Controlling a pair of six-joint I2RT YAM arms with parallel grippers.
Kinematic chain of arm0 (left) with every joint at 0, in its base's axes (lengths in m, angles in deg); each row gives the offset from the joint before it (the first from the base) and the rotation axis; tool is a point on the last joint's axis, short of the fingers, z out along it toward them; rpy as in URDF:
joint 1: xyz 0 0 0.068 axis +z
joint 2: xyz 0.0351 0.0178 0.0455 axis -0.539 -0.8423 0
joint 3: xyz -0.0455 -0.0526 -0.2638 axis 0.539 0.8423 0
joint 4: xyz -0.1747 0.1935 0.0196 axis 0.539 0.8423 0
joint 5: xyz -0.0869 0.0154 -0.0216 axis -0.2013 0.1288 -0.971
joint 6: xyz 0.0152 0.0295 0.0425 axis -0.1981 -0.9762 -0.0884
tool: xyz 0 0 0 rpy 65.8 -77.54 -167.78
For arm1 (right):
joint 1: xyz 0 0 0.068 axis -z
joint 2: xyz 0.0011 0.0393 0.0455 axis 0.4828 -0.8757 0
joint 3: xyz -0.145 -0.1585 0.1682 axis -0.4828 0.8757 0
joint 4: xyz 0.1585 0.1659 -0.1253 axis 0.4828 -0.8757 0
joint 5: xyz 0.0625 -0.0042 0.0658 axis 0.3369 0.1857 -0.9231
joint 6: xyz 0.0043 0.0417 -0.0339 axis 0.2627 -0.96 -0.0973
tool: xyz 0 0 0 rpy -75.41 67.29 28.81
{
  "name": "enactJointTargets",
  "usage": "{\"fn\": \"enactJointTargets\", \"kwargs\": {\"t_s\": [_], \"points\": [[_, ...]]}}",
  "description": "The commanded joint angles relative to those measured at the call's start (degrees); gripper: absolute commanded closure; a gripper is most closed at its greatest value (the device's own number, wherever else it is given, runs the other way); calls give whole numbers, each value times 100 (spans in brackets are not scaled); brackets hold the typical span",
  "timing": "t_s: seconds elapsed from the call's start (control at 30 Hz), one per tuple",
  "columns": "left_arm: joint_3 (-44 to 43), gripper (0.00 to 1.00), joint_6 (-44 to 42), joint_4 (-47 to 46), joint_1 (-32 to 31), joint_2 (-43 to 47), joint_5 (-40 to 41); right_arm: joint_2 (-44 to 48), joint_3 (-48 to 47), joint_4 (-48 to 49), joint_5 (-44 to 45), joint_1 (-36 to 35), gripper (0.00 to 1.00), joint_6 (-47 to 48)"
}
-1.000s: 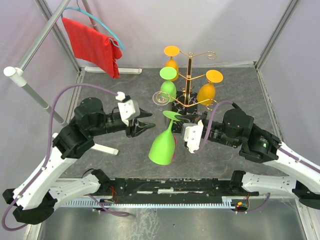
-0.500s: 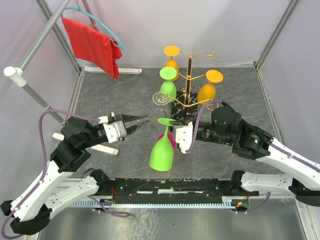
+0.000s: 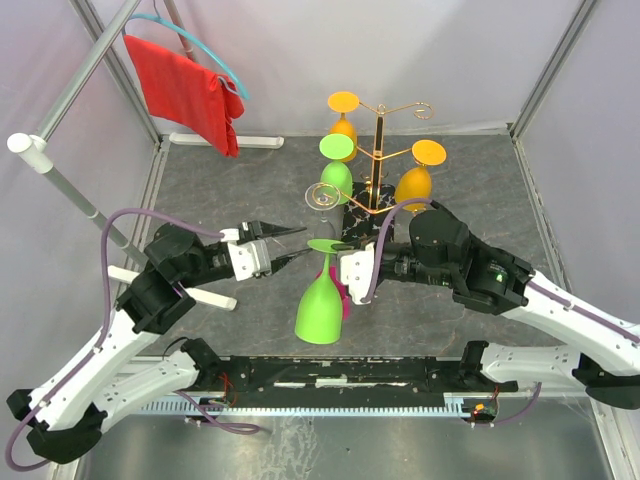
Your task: Place the wine glass upside down on the wine glass rack
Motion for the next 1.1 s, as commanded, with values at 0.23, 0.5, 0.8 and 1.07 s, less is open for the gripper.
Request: {"fn": "enactJointTargets", "kwargs": {"t_s": [0.23, 0.5, 0.8, 1.07], "points": [[19, 49, -149, -35, -6, -182, -347, -138, -353, 385, -289, 3, 99, 14], [11, 67, -62, -86, -1, -368, -583, -207, -313, 625, -283, 2, 93, 132], [61, 97, -53, -44, -7, -276, -577, 2, 38, 956, 129, 3, 66, 312], [-140, 97, -360, 110, -7, -213, -96, 599, 332, 1226, 957, 2, 26, 54]]}}
